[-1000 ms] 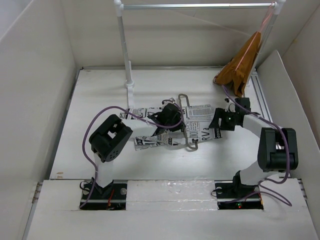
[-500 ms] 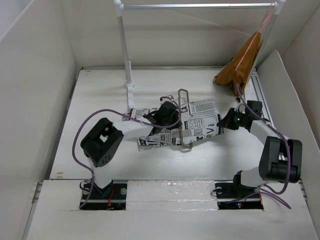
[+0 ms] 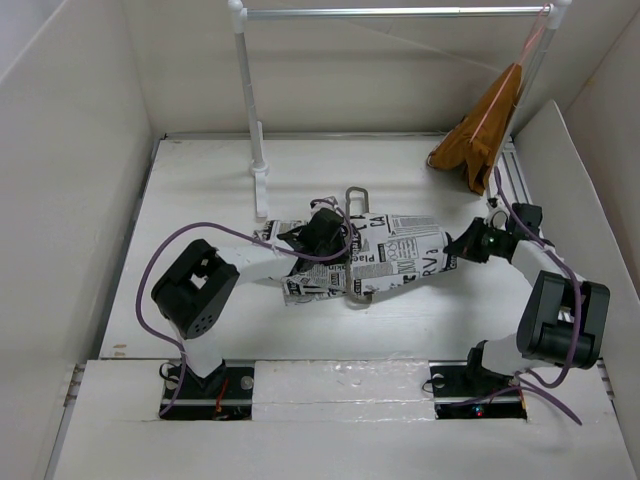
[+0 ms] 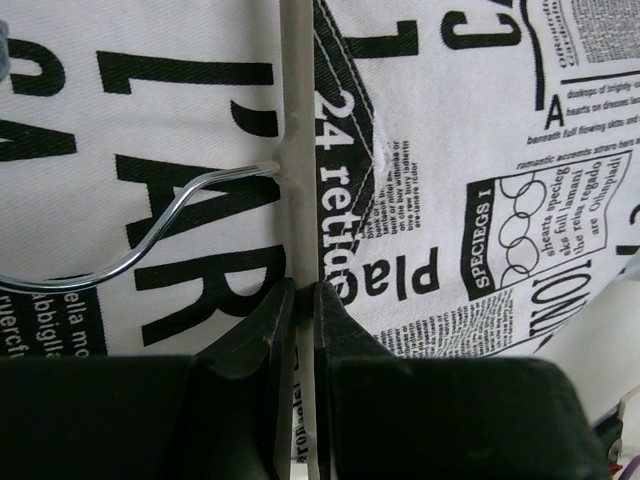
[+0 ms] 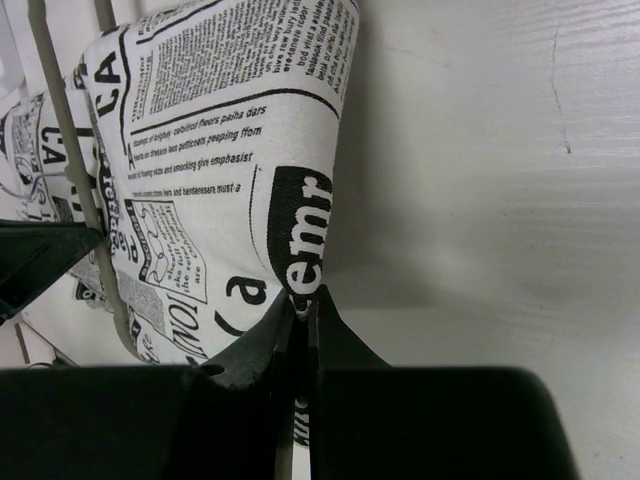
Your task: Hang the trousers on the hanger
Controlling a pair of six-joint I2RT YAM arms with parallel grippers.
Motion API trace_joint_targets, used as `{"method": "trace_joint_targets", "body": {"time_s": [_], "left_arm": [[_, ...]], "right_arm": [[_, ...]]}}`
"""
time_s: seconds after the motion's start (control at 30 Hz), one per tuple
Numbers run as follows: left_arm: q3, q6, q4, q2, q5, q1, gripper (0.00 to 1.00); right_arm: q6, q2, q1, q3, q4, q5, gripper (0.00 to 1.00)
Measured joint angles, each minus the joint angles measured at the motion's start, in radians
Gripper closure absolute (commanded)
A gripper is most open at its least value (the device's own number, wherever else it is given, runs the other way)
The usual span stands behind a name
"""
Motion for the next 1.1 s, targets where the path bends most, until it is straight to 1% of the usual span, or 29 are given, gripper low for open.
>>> {"method": "trace_joint_targets", "body": {"time_s": [0.23,0.53,0.7,0.73,0.77,0.8,0.87,0.9,0.93,0.97,1.0,1.1], "left_arm": [[0.018,0.001,-0.060,-0.010,-0.005,0.000,1.00],[0.036,0.004,-0.140,-0.086,-0.028,0.000,1.00],[0.076,0.002,-0.184,-0.086,-0.035,-0.014,1.00],[0.093,0.003,-0.197,-0.086,-0.035,-0.018,1.00],[0.110,0.003,-0.207,-0.086,-0.036,-0.021,1.00],[0.126,0.004,-0.212,-0.086,-0.036,-0.024,1.00],[0.160,0.007,-0.230,-0.086,-0.048,-0.031,1.00],[0.182,0.018,-0.253,-0.086,-0.074,-0.035,1.00],[0.205,0.018,-0.253,-0.086,-0.075,-0.040,1.00],[0.229,0.026,-0.270,-0.086,-0.088,-0.047,1.00],[0.248,0.032,-0.282,-0.086,-0.097,-0.052,1.00],[0.338,0.062,-0.344,-0.085,-0.135,-0.075,1.00]], "right_arm": [[0.002,0.000,-0.001,0.020,-0.013,-0.014,1.00],[0.002,0.003,-0.003,0.010,-0.023,-0.007,1.00],[0.000,0.068,-0.001,-0.010,0.001,0.011,1.00],[0.000,0.075,0.000,-0.019,0.002,0.018,0.97],[0.000,0.077,0.001,-0.025,0.001,0.024,0.91],[0.000,0.079,0.005,-0.026,0.001,0.029,0.75],[-0.011,0.079,0.023,-0.021,0.001,0.044,0.58],[-0.020,0.079,0.037,-0.014,-0.002,0.066,0.42],[-0.030,0.078,0.047,-0.004,-0.003,0.079,0.42],[-0.032,0.074,0.053,0.001,-0.007,0.086,0.33],[-0.050,0.056,0.077,0.018,-0.029,0.113,0.32],[-0.075,-0.052,0.149,0.059,-0.104,0.169,0.26]]}}
